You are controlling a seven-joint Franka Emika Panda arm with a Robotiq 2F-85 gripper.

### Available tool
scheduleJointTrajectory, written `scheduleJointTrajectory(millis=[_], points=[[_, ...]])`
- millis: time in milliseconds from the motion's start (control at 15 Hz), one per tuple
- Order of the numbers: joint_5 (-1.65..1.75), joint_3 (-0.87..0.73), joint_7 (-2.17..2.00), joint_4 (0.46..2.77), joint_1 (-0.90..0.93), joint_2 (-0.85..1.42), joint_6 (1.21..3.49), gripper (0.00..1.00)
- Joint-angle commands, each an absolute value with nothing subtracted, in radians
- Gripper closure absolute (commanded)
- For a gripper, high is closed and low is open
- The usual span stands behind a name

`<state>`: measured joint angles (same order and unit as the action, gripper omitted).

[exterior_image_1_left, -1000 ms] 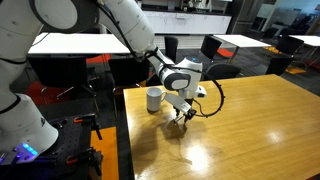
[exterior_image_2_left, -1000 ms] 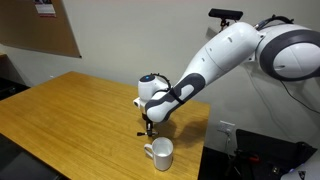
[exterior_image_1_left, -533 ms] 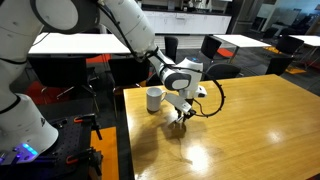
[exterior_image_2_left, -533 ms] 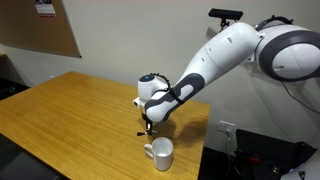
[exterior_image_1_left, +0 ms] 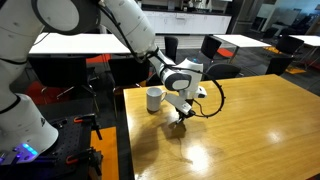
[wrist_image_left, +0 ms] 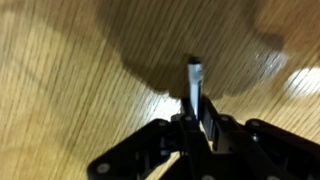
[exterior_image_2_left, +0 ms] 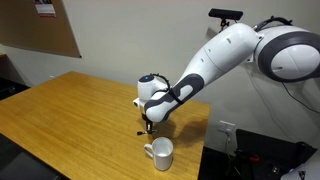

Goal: Pick up the small brush from the table and put it in the mug cup.

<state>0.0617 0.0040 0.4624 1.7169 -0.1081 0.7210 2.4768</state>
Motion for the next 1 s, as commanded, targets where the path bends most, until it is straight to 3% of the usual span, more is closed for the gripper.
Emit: scheduleJointTrajectory(millis=[0,933], points=[[0.087,0.007,0.427,1.691,-0.111,0.721,2.432,1.00],[-0.001,0.052,0.388,1.784,-0.125,0.510,2.319,0.97]])
